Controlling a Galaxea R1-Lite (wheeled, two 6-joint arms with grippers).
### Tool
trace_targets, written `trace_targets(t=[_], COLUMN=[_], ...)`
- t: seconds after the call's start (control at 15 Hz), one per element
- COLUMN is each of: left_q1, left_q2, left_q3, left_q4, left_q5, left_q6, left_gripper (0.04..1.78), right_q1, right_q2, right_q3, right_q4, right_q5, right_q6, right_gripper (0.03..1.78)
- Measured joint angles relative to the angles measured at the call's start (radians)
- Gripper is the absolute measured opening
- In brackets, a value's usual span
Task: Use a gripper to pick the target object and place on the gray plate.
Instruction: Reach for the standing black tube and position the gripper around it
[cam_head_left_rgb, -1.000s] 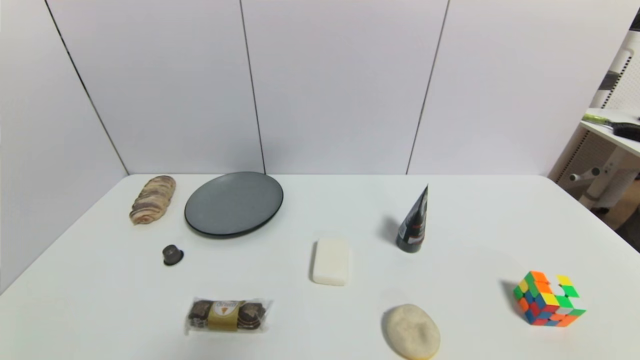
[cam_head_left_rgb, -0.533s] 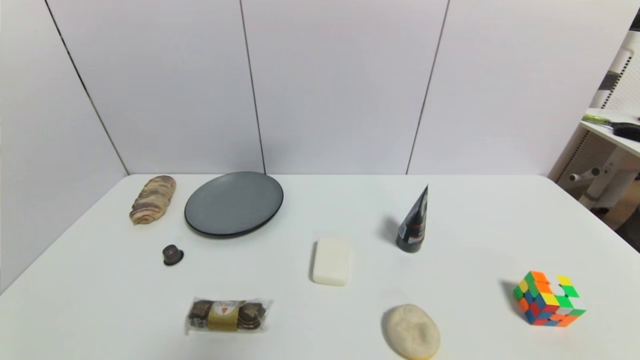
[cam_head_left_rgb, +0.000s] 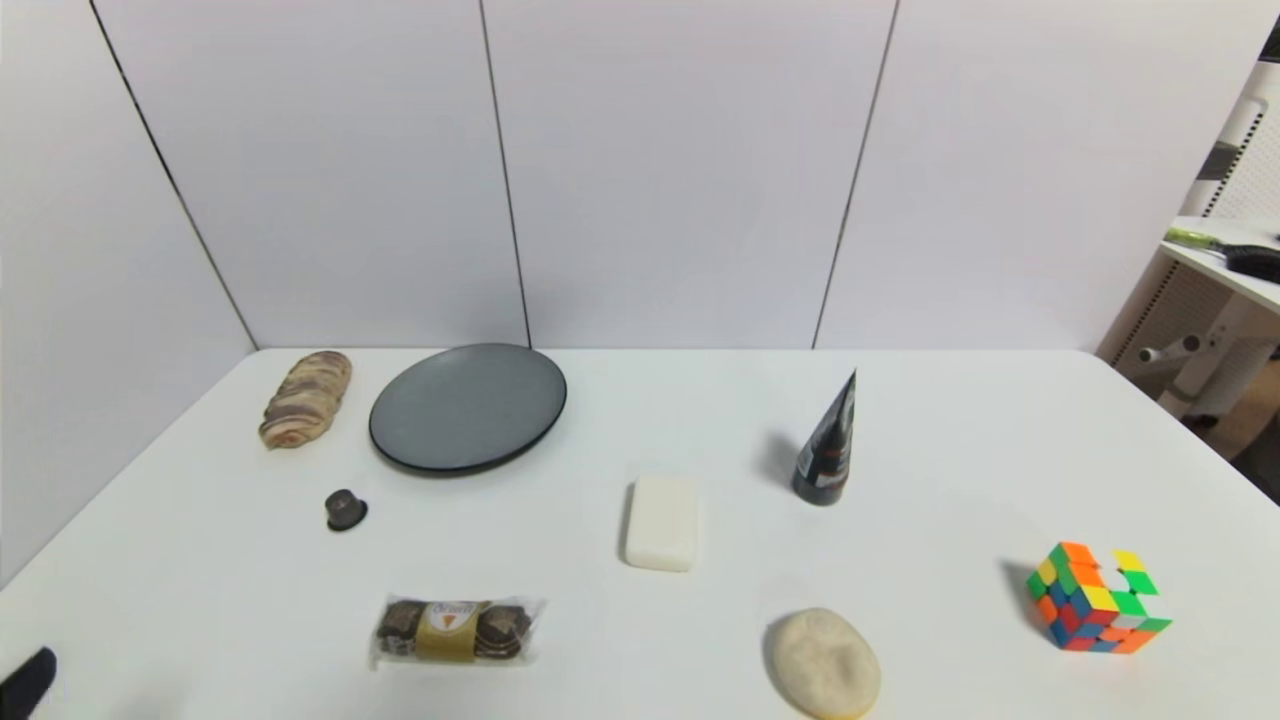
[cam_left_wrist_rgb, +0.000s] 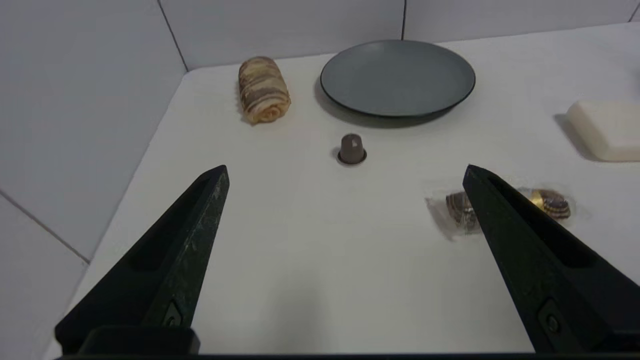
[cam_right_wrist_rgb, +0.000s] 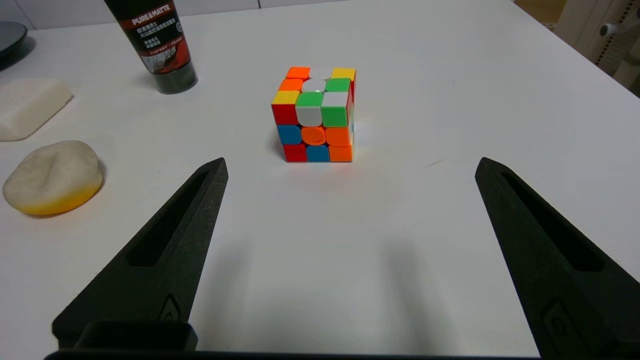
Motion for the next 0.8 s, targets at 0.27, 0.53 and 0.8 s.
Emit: trace_targets(t=[0.27,0.53,0.8], left_q1=[-0.136,-0.339,-0.536], left_q2=[0.325,0.671,1.008], left_q3=[-0.359,-0.714,-1.023], left_q4=[0.06,0.126,0.149], left_q5=[0.004,0.001,-0.001], left_q6=[0.064,0.088,0.09], left_gripper=[1.69,1.69,1.69], right_q1=[0.0,0.0,0.0], right_q2=[0.0,0.0,0.0], right_q3=[0.0,0.0,0.0], right_q4=[0.0,0.0,0.0], right_q5=[0.0,0.0,0.0], right_q6=[0.0,0.0,0.0], right_gripper=[1.71,1.71,1.71])
